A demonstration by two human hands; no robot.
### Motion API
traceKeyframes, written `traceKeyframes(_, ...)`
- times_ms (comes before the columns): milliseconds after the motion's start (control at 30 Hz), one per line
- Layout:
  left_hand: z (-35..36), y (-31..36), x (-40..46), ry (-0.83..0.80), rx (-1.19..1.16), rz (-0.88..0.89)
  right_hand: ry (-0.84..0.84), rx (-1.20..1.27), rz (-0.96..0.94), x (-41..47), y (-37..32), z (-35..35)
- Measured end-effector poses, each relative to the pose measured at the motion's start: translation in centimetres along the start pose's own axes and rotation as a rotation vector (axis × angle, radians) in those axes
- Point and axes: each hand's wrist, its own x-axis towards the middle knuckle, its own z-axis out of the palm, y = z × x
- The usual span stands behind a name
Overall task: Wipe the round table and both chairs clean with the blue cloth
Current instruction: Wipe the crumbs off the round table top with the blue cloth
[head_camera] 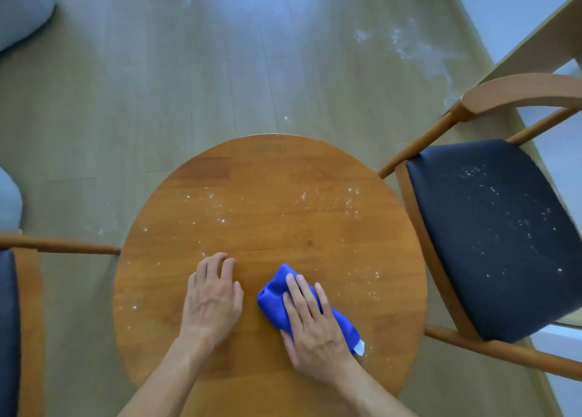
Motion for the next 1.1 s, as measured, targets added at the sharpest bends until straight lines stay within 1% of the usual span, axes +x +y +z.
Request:
traceKeyframes(33,0.4,0.5,0.0,0.007,0.007,0.048,0.023,-0.011,-0.025,1.2,1.4,-0.2)
traceKeyframes(67,0.7,0.8,0.0,-0.001,0.015,0.084,0.044,-0.017,0.012,2.4,3.1,-0.4)
traceKeyframes(133,1.5,1.2,0.1,-0.029,0.057,0.136,0.103,-0.042,0.219,3.7,6.6,-1.0)
traceKeyframes(233,2.6,1.3,0.4,-0.037,0.11,0.205,0.153,-0.065,0.6,1.1,10.5,-1.2)
traceKeyframes(333,3.4,1.4,0.6,-0.038,0.158,0.24,0.154,-0.017,0.934,-1.4,10.4,-0.9)
traceKeyframes(400,3.9,1.3,0.5,-0.021,0.174,0.255,0.194,0.031,1.117,0.3,8.8,-0.9)
traceKeyframes(433,4.2,1.2,0.5,-0.009,0.175,0.262,0.22,0.054,1.167,1.9,7.8,-0.8)
traceKeyframes(467,4.5,1.1,0.5,0.004,0.173,0.268,0.236,0.078,1.16,3.8,6.5,-0.9)
traceKeyframes(500,4.8,1.0,0.5,0.019,0.166,0.273,0.252,0.08,1.082,5.4,5.0,-0.8)
traceKeyframes(567,5.4,0.8,0.6,0.066,0.143,0.277,0.251,0.058,0.778,7.4,1.3,0.1)
traceKeyframes(633,6.0,0.6,0.4,0.11,0.128,0.286,0.211,0.092,0.462,6.8,-1.5,1.3)
traceKeyframes(700,6.2,0.2,0.4,0.14,0.128,0.309,0.193,0.121,0.238,4.0,-0.6,1.6)
traceKeyframes(767,6.2,-0.1,0.5,0.152,0.13,0.311,0.156,0.075,0.114,-0.1,3.5,1.1)
traceKeyframes(800,6.3,-0.1,0.4,0.152,0.134,0.304,0.138,0.038,0.127,-1.9,6.2,0.6)
traceKeyframes(833,6.4,0.0,0.3,0.152,0.141,0.296,0.129,0.008,0.212,-3.3,8.8,0.1)
traceKeyframes(867,6.7,0.1,0.2,0.152,0.148,0.292,0.135,-0.01,0.363,-4.1,10.9,-0.5)
traceKeyframes(900,6.9,0.1,0.1,0.152,0.157,0.293,0.149,-0.024,0.553,-4.3,12.2,-1.0)
traceKeyframes(933,7.1,0.0,0.1,0.149,0.165,0.301,0.173,-0.033,0.741,-4.1,12.4,-1.3)
traceKeyframes(967,7.2,-0.2,0.2,0.144,0.174,0.311,0.206,-0.035,0.883,-3.5,11.6,-1.2)
traceKeyframes(1000,7.3,-0.5,0.3,0.138,0.183,0.321,0.235,-0.028,0.969,-3.1,10.1,-0.8)
traceKeyframes(1033,7.4,-0.6,0.3,0.132,0.189,0.327,0.248,-0.013,1.003,-3.0,8.1,-0.4)
traceKeyframes(1067,7.4,-0.7,0.3,0.127,0.193,0.327,0.25,-0.002,0.992,-3.3,5.5,0.2)
traceKeyframes(1100,7.3,-0.7,0.3,0.121,0.191,0.326,0.242,0.017,0.938,-4.0,2.4,0.9)
